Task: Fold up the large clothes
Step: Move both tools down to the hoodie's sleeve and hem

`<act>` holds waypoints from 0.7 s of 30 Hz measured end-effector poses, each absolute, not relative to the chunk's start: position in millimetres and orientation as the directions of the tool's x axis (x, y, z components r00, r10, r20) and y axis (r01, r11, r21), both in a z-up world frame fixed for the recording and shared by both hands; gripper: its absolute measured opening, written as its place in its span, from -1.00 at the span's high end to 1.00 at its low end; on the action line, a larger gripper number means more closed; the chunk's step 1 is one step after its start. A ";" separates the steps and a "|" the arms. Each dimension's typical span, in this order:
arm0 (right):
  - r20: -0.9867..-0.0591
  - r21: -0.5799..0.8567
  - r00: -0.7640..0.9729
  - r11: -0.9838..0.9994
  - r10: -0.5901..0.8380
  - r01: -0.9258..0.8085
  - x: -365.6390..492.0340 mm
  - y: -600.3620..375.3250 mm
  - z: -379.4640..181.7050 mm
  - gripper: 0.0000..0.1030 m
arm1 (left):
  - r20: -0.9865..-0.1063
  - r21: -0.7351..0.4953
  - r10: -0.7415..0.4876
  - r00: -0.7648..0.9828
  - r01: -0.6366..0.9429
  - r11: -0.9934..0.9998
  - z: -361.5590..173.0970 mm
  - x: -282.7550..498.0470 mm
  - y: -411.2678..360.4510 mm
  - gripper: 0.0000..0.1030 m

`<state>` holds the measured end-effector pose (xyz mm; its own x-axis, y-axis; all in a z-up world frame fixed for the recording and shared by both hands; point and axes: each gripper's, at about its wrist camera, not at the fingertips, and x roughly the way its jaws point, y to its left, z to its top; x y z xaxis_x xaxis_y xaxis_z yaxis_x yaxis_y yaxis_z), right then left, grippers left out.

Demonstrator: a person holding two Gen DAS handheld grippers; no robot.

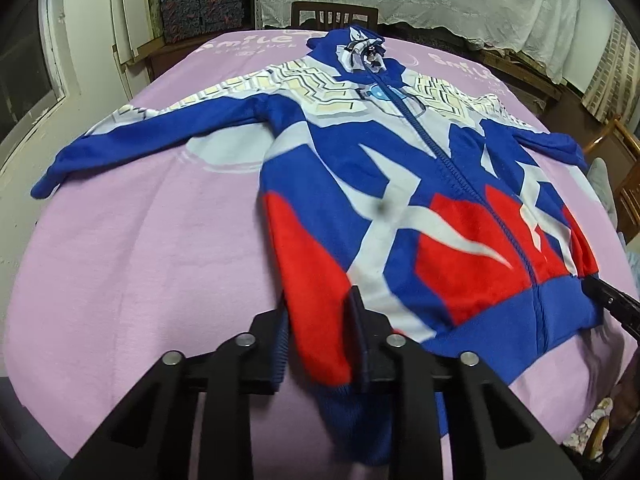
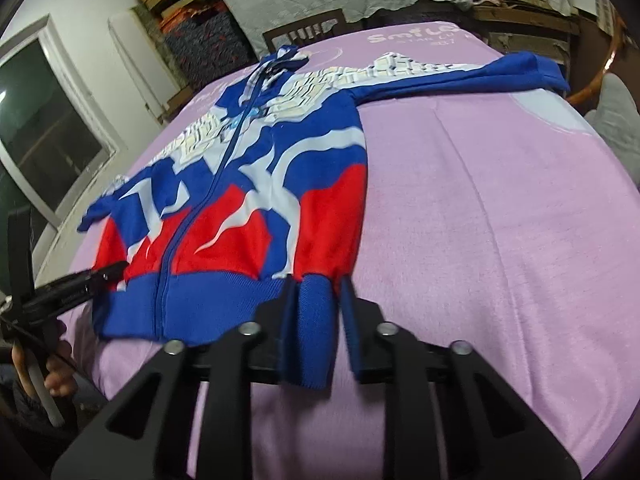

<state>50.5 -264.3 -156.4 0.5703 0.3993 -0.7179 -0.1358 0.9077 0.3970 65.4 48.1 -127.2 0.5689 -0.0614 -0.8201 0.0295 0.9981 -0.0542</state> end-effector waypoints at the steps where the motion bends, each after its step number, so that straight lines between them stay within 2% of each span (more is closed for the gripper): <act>1: -0.725 0.397 0.556 0.906 0.407 -0.145 47.3 -263.7 -156.2 0.72 | -0.821 -0.059 -0.065 0.567 0.029 0.998 -126.8 63.2 52.0 0.48; 6: -0.750 0.372 0.520 0.911 0.409 -0.181 42.3 -261.4 -157.1 0.69 | -0.815 -0.106 -0.105 0.570 0.031 0.994 -112.4 61.9 64.2 0.31; 9: -0.733 0.370 0.548 0.912 0.403 -0.176 46.3 -272.2 -139.5 0.63 | -0.784 -0.114 -0.124 0.608 0.055 0.992 -89.3 77.1 63.8 0.09; 11: -0.711 0.341 0.591 0.922 0.382 -0.185 59.5 -276.5 -118.9 0.63 | -0.767 -0.105 -0.139 0.627 0.091 0.990 -75.4 99.6 53.0 0.07; 13: -0.679 0.353 0.611 0.911 0.407 -0.214 86.7 -275.6 -101.8 0.63 | -0.751 -0.079 -0.151 0.642 0.139 0.987 -67.0 126.1 35.8 0.03; 16: -0.657 0.424 0.588 0.876 0.472 -0.229 144.0 -264.6 -97.3 0.59 | -0.753 -0.052 -0.157 0.639 0.180 0.982 -68.2 172.5 11.8 -0.18; 21: -0.647 0.517 0.527 0.825 0.551 -0.228 241.8 -233.0 -119.0 0.41 | -0.797 -0.052 -0.121 0.591 0.132 0.990 -91.6 246.0 -1.5 -0.19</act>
<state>241.8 -233.0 -119.0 0.5273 0.5509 -0.6468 -0.2279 0.8251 0.5170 246.0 -1.5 -91.6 0.5913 -0.1209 -0.7973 0.1316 0.9899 -0.0525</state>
